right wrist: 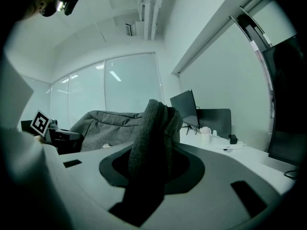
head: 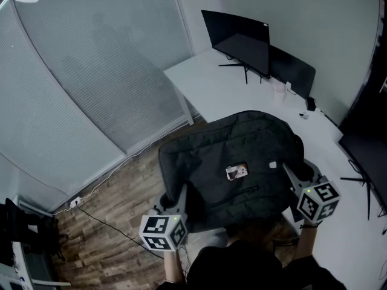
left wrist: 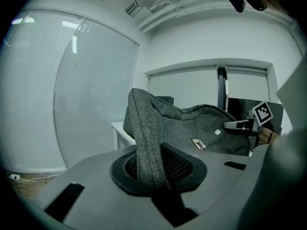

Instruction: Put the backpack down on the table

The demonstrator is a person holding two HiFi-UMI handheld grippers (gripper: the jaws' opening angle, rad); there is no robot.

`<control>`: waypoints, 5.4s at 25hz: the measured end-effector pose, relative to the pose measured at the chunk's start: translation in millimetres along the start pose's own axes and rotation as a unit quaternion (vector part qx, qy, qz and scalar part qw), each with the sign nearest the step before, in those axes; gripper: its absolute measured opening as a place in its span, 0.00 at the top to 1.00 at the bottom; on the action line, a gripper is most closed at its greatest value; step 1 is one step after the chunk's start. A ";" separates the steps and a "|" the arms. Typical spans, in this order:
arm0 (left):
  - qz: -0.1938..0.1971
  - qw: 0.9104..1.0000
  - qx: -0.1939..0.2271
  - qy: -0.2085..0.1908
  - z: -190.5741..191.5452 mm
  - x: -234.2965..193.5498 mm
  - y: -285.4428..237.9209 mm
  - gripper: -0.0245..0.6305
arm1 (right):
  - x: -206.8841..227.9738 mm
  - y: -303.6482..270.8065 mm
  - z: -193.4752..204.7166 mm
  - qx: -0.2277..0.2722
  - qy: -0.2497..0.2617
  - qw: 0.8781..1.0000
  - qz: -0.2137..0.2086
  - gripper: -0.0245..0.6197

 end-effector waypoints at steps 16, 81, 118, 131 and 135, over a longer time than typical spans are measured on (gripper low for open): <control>0.041 0.999 -0.026 -0.001 -26.9 -105.5 -99.2 0.87 | -10.9 -117.6 -11.1 -0.016 -0.019 0.999 0.044 0.78; 0.092 0.996 -0.011 -0.011 -161.0 -307.6 -446.9 0.87 | 93.1 -479.2 -115.4 0.012 -0.025 0.996 0.088 0.78; 0.185 0.966 -0.178 0.023 -88.0 -352.5 -658.7 0.87 | 178.6 -593.1 -7.0 -0.122 -0.130 0.966 0.189 0.78; 0.185 0.959 -0.214 0.025 -73.9 -355.8 -679.9 0.85 | 192.8 -602.4 14.1 -0.158 -0.153 0.957 0.188 0.78; 0.181 0.957 -0.228 0.020 -68.3 -354.9 -686.1 0.82 | 197.8 -602.0 22.8 -0.169 -0.163 0.954 0.188 0.77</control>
Point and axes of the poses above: the fingertips, and each gripper's own axes: y backward along the fingers, x to its right, z out of its underside, the point moved 6 cm from there along y, backward along the fingers, and after that the axes turned 5 degrees about z, right-handed, at the moved point
